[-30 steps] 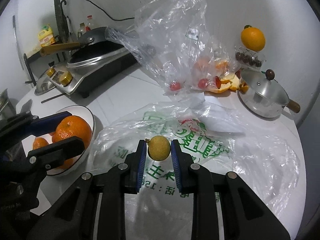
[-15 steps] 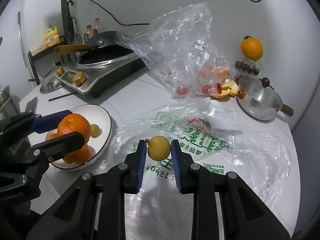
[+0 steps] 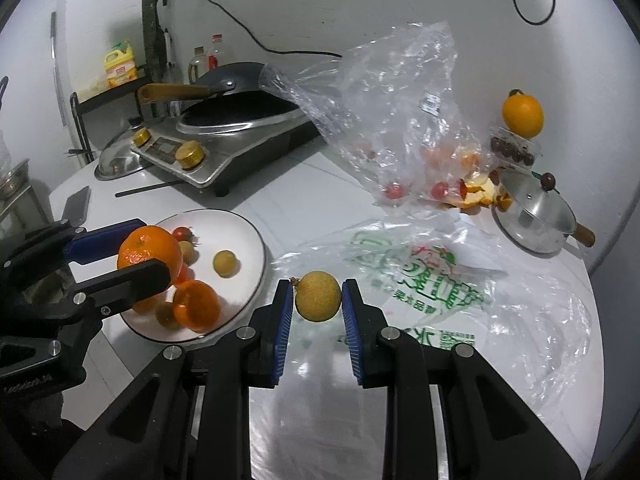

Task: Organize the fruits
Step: 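Carry the orange and yellow fruit over the white plate, then lower both fruits onto the plate, opening the left tool then the right tool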

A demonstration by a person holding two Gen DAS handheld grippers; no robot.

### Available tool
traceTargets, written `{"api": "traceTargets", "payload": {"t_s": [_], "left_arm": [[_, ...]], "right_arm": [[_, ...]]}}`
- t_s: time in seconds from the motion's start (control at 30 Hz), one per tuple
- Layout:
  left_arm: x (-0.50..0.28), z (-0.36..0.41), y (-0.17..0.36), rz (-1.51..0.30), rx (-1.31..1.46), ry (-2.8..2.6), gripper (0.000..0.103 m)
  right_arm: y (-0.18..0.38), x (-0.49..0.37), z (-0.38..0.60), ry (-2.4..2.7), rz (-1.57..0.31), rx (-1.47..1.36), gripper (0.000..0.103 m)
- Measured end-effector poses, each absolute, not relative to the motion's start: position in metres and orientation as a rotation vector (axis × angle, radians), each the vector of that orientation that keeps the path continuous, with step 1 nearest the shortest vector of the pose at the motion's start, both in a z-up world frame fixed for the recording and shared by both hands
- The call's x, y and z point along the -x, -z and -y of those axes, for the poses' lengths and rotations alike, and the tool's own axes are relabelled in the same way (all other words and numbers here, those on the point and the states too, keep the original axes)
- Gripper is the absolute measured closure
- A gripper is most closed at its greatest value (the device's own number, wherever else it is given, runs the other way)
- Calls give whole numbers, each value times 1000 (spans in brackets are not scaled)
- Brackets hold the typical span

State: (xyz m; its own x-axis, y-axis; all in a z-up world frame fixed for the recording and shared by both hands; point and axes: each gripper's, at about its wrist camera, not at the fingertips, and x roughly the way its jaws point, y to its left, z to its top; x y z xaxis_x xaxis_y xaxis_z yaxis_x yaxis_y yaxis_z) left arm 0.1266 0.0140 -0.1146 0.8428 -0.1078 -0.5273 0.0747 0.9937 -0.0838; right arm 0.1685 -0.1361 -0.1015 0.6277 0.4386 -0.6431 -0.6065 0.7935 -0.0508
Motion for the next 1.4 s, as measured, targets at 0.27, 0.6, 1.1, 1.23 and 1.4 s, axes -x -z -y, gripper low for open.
{"api": "traceTargets", "payload": {"t_s": [0.27,0.6,1.1,1.23,1.4], "left_arm": [[-120,-35,122,-569,82,54,62],[-126,-62,130,-581,97,19,62],[-164,-90,146,-622,90,16,62],[-178,-93,152,-637,91,17,62],[-195,-95,161,-672,92,20,62]], "right_arm": [[105,-161,120,-637,-661,293,76],[114,-164,102,-661,-682,301,76],[128,-184,70,-699,-716,310,76],[132,-191,64,-713,-727,305,76],[139,-201,60,-735,-741,291,76]]}}
